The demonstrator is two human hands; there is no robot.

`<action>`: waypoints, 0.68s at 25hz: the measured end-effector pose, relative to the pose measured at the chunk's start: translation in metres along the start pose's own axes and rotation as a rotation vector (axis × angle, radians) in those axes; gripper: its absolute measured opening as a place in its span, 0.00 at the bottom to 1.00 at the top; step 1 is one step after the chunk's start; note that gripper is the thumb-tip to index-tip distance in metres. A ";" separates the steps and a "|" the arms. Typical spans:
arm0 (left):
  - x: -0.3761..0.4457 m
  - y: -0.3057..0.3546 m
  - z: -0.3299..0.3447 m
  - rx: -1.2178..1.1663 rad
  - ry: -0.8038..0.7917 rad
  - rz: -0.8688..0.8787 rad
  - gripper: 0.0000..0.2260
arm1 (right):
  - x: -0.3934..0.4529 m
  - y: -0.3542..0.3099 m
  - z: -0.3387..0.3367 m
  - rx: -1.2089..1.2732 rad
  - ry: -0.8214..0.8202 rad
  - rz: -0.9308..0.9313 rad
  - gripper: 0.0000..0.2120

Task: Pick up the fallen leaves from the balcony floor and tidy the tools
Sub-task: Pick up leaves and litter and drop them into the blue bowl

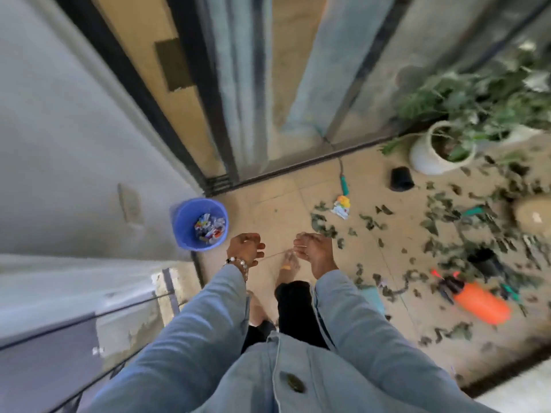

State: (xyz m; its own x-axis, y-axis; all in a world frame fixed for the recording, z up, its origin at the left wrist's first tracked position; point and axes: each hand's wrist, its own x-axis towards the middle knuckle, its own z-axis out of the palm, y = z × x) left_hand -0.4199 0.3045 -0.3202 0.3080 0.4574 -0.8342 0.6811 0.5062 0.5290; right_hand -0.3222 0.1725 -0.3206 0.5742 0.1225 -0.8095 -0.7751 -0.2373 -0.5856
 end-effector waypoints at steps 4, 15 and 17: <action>-0.007 0.037 0.066 0.307 -0.138 0.110 0.08 | 0.001 -0.003 -0.080 0.079 0.228 -0.002 0.10; -0.031 0.117 0.319 0.981 -0.506 0.556 0.08 | 0.031 -0.059 -0.287 0.212 0.670 -0.100 0.11; -0.037 0.119 0.355 1.063 -0.571 0.628 0.07 | 0.030 -0.067 -0.314 0.081 0.782 -0.111 0.13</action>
State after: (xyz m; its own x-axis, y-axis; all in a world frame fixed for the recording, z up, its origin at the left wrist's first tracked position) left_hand -0.1145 0.0883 -0.2818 0.8060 -0.0948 -0.5843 0.4243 -0.5957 0.6820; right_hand -0.1703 -0.1107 -0.2925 0.6451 -0.5778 -0.5000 -0.7017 -0.1890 -0.6869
